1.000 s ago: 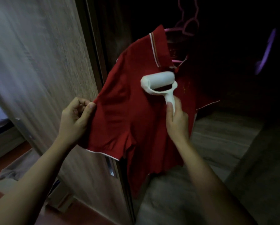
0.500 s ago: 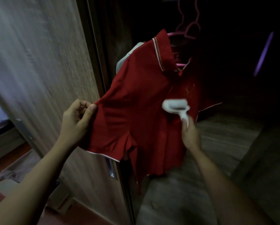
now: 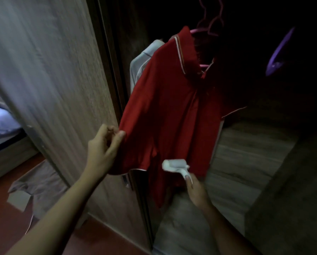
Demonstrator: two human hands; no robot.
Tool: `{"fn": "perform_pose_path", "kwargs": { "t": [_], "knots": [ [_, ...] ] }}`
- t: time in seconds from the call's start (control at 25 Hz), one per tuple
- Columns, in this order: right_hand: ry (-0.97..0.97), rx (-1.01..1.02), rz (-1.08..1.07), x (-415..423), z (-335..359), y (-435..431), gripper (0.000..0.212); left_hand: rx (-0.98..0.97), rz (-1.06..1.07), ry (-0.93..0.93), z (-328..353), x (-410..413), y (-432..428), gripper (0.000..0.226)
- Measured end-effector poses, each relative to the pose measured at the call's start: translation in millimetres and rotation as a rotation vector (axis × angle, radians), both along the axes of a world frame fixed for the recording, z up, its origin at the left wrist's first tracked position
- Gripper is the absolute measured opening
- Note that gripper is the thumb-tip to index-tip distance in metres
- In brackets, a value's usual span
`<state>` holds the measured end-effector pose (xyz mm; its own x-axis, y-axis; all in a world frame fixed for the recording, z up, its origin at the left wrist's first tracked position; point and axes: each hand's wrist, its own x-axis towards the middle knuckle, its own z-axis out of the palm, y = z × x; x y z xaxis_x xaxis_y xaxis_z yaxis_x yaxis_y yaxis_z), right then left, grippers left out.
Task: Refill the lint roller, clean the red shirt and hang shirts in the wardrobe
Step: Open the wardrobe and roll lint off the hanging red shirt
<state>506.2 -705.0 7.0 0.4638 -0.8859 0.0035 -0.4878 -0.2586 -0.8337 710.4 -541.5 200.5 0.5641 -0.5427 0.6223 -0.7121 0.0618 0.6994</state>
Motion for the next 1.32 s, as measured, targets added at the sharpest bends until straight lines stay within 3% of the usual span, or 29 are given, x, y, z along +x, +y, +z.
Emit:
{"fn": "perform_pose_path", "kwargs": {
  "t": [0.24,0.52,0.88,1.12,1.32],
  "knots": [
    [-0.149,-0.129,-0.250,-51.7,65.5,-10.5,0.038,0.085,-0.176,-0.245,-45.3,-75.6,-7.5,0.021],
    [-0.054,-0.238,-0.443,-134.2,99.1,56.7,0.034,0.155,-0.357,-0.416,-69.9,-137.9,-10.9,0.034],
    [0.105,-0.228,-0.759,-216.9,58.6,274.8,0.038,0.467,-0.738,-0.522,-128.7,-223.1,56.8,0.047],
    [0.241,-0.090,-1.075,-319.3,16.4,433.2,0.039,0.635,-1.038,-0.699,-171.9,-349.3,141.9,0.053],
    [0.320,-0.006,-1.270,-415.5,-4.8,540.6,0.039,0.613,-1.236,-0.767,-197.3,-468.3,214.5,0.055]
  ]
}}
